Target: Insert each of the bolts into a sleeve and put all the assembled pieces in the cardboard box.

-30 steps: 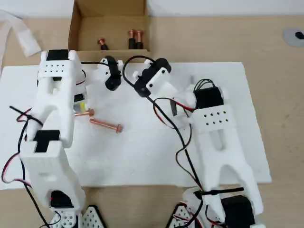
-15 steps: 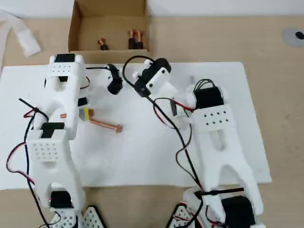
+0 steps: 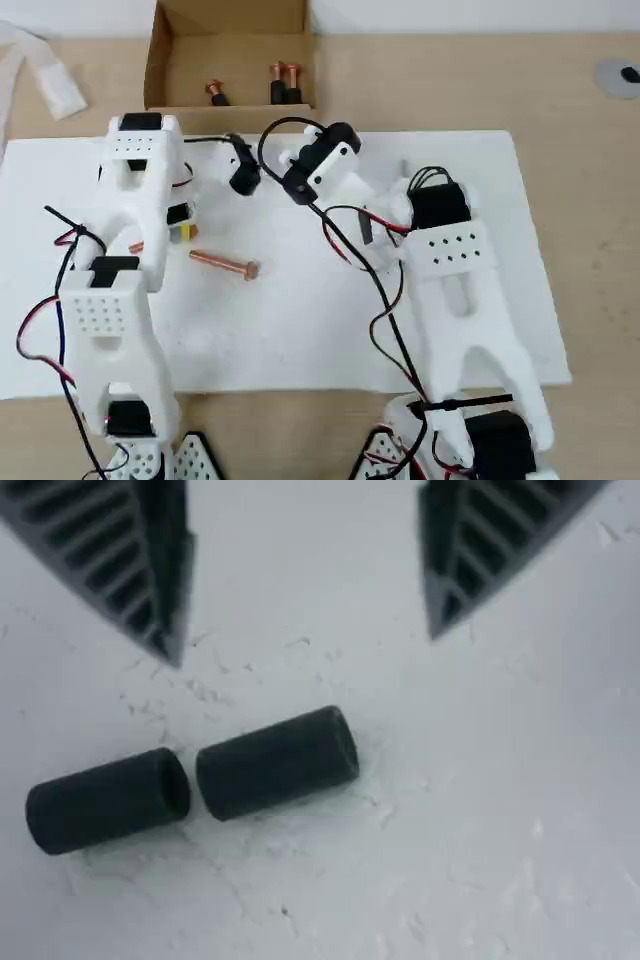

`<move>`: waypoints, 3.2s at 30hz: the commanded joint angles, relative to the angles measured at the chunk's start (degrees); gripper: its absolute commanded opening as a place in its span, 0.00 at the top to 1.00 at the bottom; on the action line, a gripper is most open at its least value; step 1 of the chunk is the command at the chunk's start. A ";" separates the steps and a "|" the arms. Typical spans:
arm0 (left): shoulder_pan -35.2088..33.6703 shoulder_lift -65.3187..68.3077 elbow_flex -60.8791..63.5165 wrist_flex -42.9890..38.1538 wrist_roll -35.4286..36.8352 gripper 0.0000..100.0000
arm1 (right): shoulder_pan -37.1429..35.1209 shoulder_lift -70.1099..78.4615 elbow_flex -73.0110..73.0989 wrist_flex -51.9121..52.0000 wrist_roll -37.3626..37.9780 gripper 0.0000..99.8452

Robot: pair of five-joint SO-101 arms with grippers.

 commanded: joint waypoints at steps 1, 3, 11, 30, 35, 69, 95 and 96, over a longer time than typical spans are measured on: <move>0.97 -6.99 -8.79 7.38 4.66 0.99 | 0.66 -2.07 -0.31 -0.53 -4.04 0.81; 0.70 -12.35 -13.89 9.05 10.81 0.99 | 0.75 -2.07 -0.31 -0.62 -8.35 0.81; 2.37 -34.51 -3.69 9.05 25.49 0.99 | 0.84 -2.07 1.63 -0.97 -30.51 0.81; 4.04 -59.12 23.91 5.27 33.14 0.99 | 6.11 -1.98 21.32 -28.04 -41.49 0.81; 4.22 -59.03 23.91 5.27 33.14 0.99 | 6.11 -1.01 22.02 -27.87 -41.76 0.81; 3.87 -59.30 26.73 5.27 33.14 0.99 | 6.29 29.14 6.81 -31.82 -41.41 0.97; 3.69 -86.29 36.22 3.96 50.90 0.99 | -9.01 -11.74 -7.87 -13.54 -29.98 0.99; 3.43 -87.34 36.57 3.52 52.84 0.99 | -9.36 -14.81 -7.78 -13.45 -29.54 0.99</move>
